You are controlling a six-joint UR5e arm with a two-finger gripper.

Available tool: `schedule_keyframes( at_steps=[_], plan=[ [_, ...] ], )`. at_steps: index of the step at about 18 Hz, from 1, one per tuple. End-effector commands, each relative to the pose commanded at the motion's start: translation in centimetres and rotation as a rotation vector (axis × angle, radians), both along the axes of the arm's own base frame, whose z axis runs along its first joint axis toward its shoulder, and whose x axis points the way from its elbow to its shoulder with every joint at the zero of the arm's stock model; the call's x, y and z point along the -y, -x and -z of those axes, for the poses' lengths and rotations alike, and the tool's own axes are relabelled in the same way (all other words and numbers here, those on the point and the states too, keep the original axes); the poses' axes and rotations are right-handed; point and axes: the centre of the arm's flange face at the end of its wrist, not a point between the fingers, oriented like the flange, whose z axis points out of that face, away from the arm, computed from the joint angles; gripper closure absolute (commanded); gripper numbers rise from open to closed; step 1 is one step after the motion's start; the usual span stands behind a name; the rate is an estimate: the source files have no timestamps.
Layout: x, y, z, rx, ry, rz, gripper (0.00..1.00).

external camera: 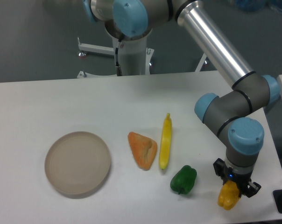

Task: Place the yellow pepper on the plate
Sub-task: 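Lift the yellow pepper held in the gripper off the table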

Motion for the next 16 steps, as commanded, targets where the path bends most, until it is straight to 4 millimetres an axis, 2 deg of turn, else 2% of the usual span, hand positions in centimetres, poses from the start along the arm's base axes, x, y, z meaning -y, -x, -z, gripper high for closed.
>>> schedule_keyframes(
  at_steps=[5, 7, 10, 13, 16],
  plan=[
    [0.0, -0.4, -0.5, 0.001, -0.004, -0.004, 0.51],
    [-0.5, -1.6, -1.0, -0.001, 0.0, 0.006, 0.51],
    [0.0, -2.5, -2.0, 0.019, 0.008, -0.025, 0.51],
    [0.4, -5.1, -3.8, 0.051, 0.037, -0.03, 0.51],
    [1.6, -7.9, -6.0, 0.087, 0.082, -0.054, 0.51]
  ],
)
